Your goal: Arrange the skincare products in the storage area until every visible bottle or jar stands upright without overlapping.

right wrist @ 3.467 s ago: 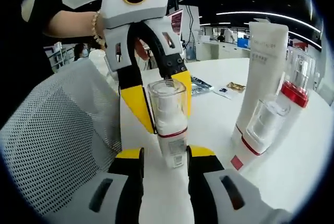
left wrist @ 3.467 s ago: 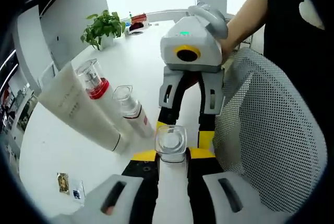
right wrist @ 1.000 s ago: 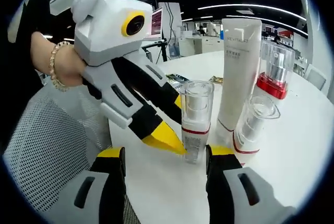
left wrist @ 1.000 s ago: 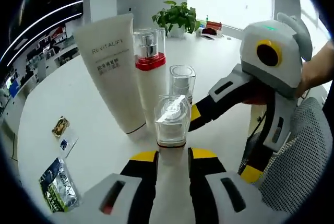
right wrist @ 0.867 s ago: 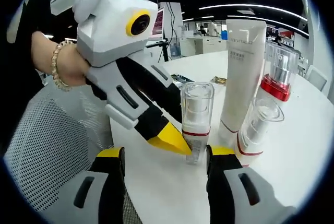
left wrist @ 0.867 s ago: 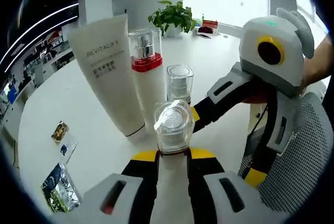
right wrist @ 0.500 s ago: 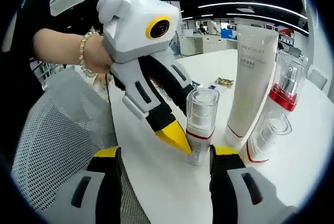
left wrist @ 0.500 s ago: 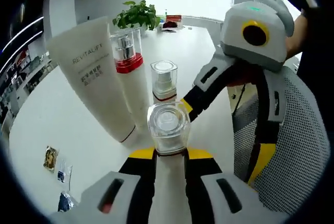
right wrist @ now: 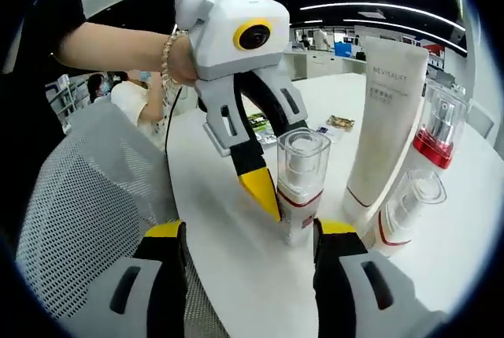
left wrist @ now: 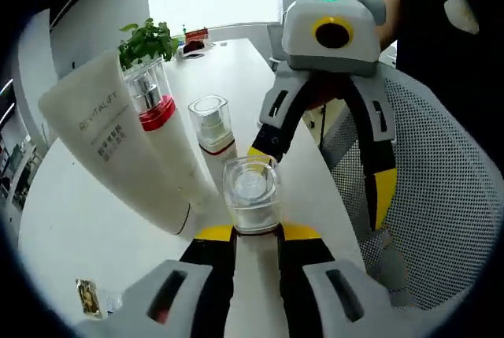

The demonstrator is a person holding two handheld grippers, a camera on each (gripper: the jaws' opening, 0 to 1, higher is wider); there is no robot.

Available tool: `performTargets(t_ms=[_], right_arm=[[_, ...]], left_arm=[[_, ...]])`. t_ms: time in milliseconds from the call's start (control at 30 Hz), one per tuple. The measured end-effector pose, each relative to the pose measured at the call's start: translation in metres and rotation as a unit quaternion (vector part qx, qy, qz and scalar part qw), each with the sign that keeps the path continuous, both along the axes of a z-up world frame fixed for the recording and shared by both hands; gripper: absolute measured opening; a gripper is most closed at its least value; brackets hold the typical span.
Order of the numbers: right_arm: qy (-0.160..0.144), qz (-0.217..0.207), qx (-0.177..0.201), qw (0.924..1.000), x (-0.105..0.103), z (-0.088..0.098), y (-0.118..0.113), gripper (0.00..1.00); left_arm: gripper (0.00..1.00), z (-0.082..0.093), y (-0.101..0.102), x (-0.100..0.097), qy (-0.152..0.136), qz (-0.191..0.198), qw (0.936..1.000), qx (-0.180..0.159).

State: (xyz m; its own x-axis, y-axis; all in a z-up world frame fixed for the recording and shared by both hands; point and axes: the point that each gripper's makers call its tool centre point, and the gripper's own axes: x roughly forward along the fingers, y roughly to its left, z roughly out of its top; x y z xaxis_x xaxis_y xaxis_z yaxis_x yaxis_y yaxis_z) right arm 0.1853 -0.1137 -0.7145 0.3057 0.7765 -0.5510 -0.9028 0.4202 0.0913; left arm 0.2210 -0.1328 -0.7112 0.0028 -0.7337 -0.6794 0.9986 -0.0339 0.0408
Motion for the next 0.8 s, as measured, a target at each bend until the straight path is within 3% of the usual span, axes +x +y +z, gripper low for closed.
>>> performTargets(t_ms=[167,233,333,433,500,667,800], right_arm=[[-0.001,-0.002,-0.005,1.0,0.001,-0.002,-0.002,0.64],[0.0,-0.004,-0.006,1.0,0.002,-0.004,-0.002,0.64],[0.0,-0.006,-0.006,1.0,0.003,-0.003,-0.003,0.64],[0.0,-0.006,-0.006,1.0,0.003,-0.003,-0.003,0.64],[-0.001,-0.005,-0.006,1.0,0.004,-0.003,-0.003,0.65],[-0.004,-0.001,-0.016,0.9999,0.004,-0.005,-0.006,0.65],[-0.005,0.002,-0.023,0.9997,0.003,-0.007,-0.01,0.65]], left_arm=[[0.17,0.002,0.0,0.003,0.005,0.009,0.9999,-0.006],[0.22,0.007,0.0,0.005,0.002,0.02,0.9997,-0.012],[0.31,0.013,0.002,0.011,-0.001,0.05,0.9985,-0.023],[0.32,0.019,0.005,0.01,-0.004,0.081,0.9963,-0.028],[0.35,0.02,0.007,0.01,-0.006,0.122,0.9921,-0.03],[0.38,0.02,0.014,0.01,0.009,0.243,0.9686,-0.051],[0.37,0.011,0.019,0.008,0.014,0.337,0.939,-0.066]])
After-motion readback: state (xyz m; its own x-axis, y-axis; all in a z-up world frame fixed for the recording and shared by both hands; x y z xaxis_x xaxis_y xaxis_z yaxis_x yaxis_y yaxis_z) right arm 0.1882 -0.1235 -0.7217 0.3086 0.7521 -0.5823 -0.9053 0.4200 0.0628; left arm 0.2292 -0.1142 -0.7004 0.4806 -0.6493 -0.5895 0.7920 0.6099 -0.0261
